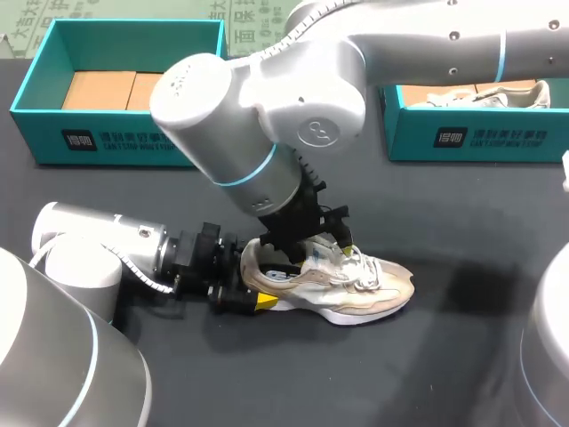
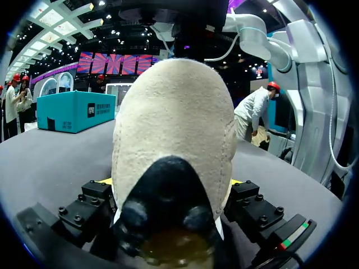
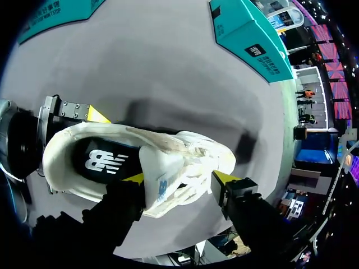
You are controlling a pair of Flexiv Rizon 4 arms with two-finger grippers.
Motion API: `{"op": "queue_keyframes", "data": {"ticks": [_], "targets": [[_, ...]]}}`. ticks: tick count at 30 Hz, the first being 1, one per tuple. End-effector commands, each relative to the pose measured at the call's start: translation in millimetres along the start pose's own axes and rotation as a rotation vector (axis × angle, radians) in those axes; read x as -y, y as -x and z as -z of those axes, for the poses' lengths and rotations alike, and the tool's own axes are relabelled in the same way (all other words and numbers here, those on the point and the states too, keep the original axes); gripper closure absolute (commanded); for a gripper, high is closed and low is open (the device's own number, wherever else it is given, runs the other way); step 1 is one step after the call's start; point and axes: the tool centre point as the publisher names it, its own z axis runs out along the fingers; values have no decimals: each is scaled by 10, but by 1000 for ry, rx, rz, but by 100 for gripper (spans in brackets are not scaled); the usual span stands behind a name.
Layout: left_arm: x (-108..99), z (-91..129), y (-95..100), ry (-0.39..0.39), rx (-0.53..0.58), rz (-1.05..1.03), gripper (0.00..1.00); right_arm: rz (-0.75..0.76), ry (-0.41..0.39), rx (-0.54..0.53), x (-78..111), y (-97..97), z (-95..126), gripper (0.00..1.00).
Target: Take the shoe out of the shoebox, open the shoe tongue, remove and reinsert the insole, then place the shoe into the shoebox
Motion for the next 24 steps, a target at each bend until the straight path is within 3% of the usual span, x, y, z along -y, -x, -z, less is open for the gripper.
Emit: {"op": "queue_keyframes", "data": {"ticks": [1, 10, 12, 15, 24], "targets": [[-30, -21, -10, 1, 2, 0, 100, -712, -1, -19, 37, -67, -129, 30], [-30, -21, -10, 1, 2, 0, 100, -726, -22, -47, 130, -103, -208, 36], [-30, -21, -10, 1, 2, 0, 100, -732, -22, -47, 151, -80, -197, 39], [-30, -21, -10, 1, 2, 0, 100, -737, -21, -46, 165, -52, -169, 51], [-30, -21, -10, 1, 2, 0, 100, -717, -30, -66, 115, -1, -99, 58]]}}
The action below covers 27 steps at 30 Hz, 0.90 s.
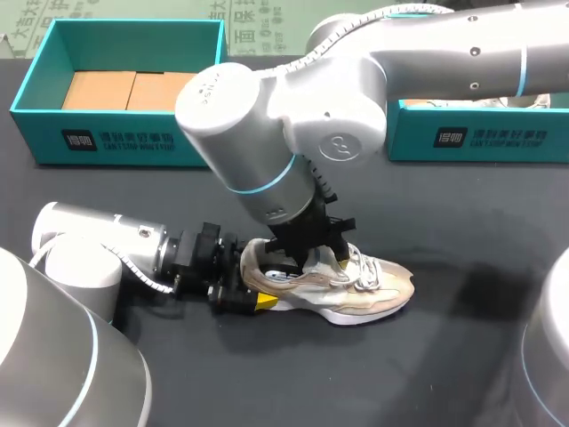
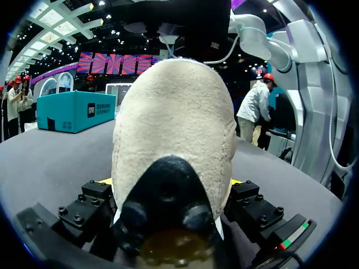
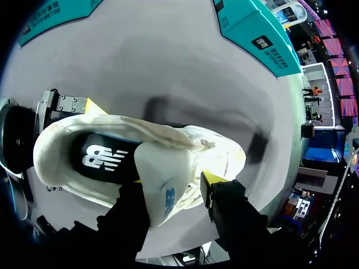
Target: Take the shoe out of the shoebox, open the shoe tongue, remove and reinsert the insole, then place the shoe into the shoebox
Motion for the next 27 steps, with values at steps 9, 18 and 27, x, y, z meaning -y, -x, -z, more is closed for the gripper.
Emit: {"op": "queue_keyframes", "data": {"ticks": [9, 18, 27], "targets": [[-30, -22, -10, 1, 2, 0, 100, -670, -54, -80, 13, 187, 82, 100], [-30, -22, -10, 1, 2, 0, 100, -515, -123, -339, 4, 531, -30, 100], [-30, -22, -10, 1, 2, 0, 100, -515, -123, -339, 4, 531, -30, 100]]}}
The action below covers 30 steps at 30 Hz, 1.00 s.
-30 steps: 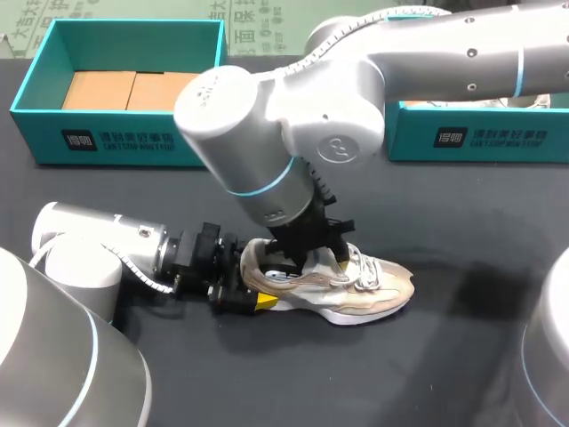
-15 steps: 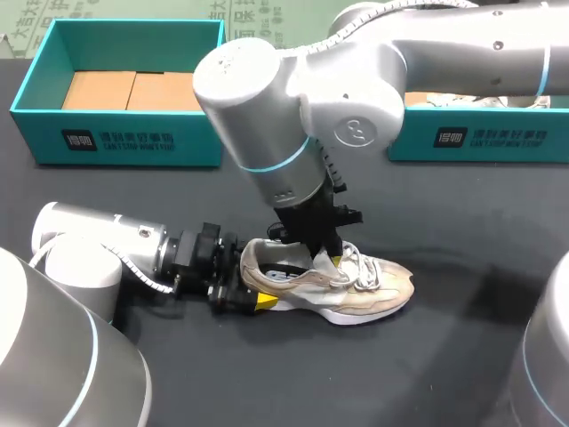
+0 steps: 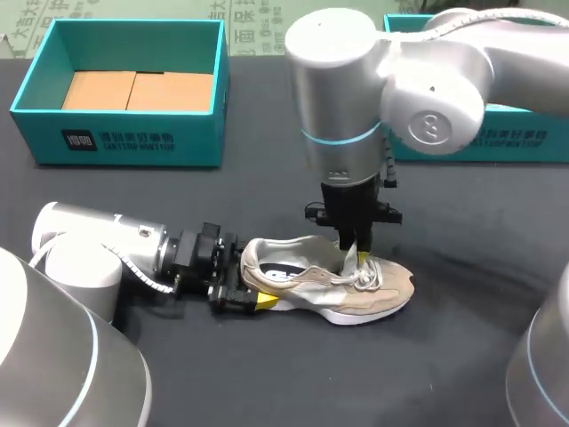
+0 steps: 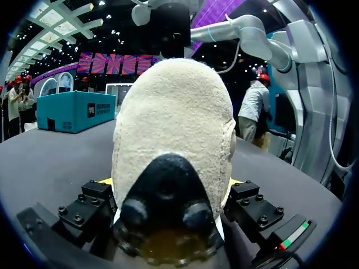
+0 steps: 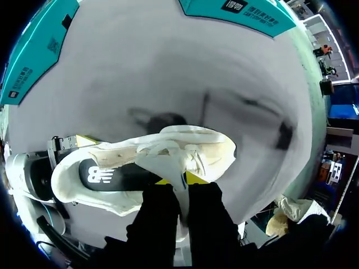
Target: Take the shoe out of the shoebox, open the shoe tongue, remove and reinsert the insole, then place the shoe into the shoebox
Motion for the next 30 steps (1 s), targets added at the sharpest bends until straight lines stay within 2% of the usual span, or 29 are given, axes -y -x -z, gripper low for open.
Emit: {"op": "queue_keyframes", "data": {"ticks": [1, 9, 13, 15, 21, 30], "targets": [[-32, -20, -11, 1, 2, 0, 100, -236, 12, -125, 44, 106, -9, 100], [-32, -20, -11, 1, 2, 0, 100, -236, 12, -125, 44, 106, -9, 100], [-32, -20, -11, 1, 2, 0, 100, -228, 51, -137, 84, 184, 66, 100], [-32, -20, -11, 1, 2, 0, 100, -197, 76, -180, 91, 195, 64, 100], [-32, -20, -11, 1, 2, 0, 100, -93, 125, -296, 97, 226, -103, 100], [-32, -20, -11, 1, 2, 0, 100, -64, 115, -330, 87, 290, -285, 100]]}}
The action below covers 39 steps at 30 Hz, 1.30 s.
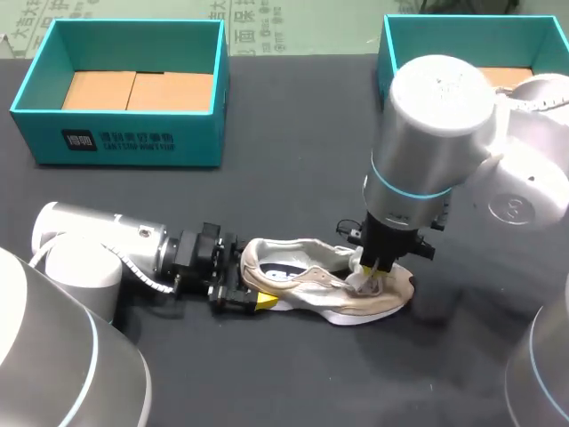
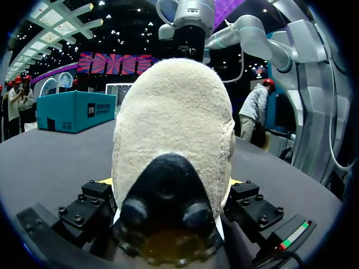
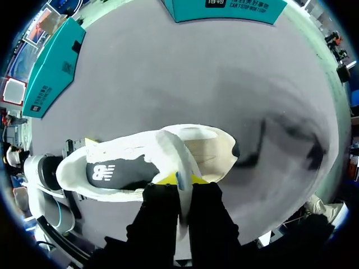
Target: Take the shoe out of the shoebox, open the shoe tongue, remove and reinsert the insole, then place the shoe into the shoebox
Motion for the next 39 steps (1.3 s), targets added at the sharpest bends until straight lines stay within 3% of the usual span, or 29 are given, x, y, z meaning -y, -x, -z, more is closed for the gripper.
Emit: {"op": "queue_keyframes", "data": {"ticks": [1, 15, 19, 21, 23, 39], "targets": [[-31, -20, -11, 0, 2, 1, 100, -1, -4, -86, -13, 112, -86, 100], [-31, -20, -11, 0, 2, 1, 100, 4, -35, -77, -66, 203, -307, 100], [-31, -20, -11, 0, 2, 1, 100, -25, -62, -78, -69, 262, -370, 90], [-31, -20, -11, 0, 2, 1, 100, -32, -53, -69, -61, 281, -316, 74], [-31, -20, -11, 0, 2, 1, 100, -41, -46, -50, -65, 309, -274, 68], [-31, -20, -11, 0, 2, 1, 100, -61, 51, 146, -164, 570, 358, 61]]}}
